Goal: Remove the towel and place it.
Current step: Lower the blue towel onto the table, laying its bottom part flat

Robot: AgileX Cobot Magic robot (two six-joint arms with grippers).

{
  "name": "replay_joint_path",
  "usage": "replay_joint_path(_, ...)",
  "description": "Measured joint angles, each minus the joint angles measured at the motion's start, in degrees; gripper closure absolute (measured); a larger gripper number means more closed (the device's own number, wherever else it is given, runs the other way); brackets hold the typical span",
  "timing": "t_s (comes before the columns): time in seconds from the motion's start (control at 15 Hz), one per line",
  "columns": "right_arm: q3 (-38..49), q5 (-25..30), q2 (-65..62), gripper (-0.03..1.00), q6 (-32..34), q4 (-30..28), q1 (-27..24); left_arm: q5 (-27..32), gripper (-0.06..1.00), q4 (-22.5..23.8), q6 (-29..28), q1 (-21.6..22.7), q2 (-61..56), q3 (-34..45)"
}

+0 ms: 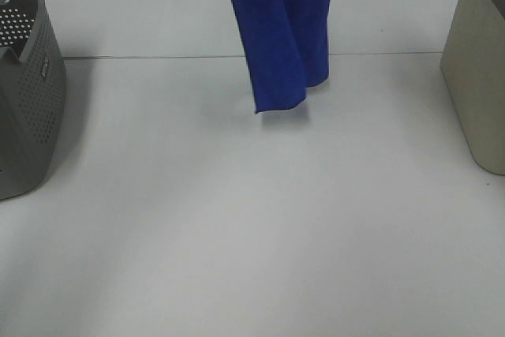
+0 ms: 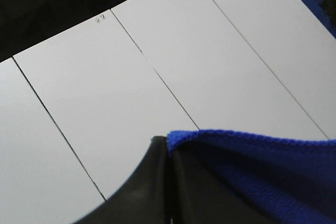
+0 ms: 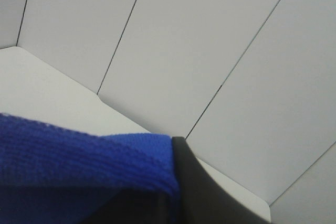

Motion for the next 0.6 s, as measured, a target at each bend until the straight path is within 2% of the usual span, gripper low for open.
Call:
replay_joint_path(0.07,0.0,-0.6,1.1,0.95,0.1,-0.7,0.0,0.1,0.94,0.1,1.9,1.4,0.7,-0.1)
replay_joint_path(0.27,0.0,-3.0,2.8,0.95,3.1,-5.2,0.0,-0.1,0.94,-0.1,2.3,4.3,2.2,-0.1)
replay_joint_path(0.6,0.0,-16.6,7.3,0.95,7.3,-7.6,0.0,-4.4,0.94,-0.2,2.5,7.2,7.4,-2.1)
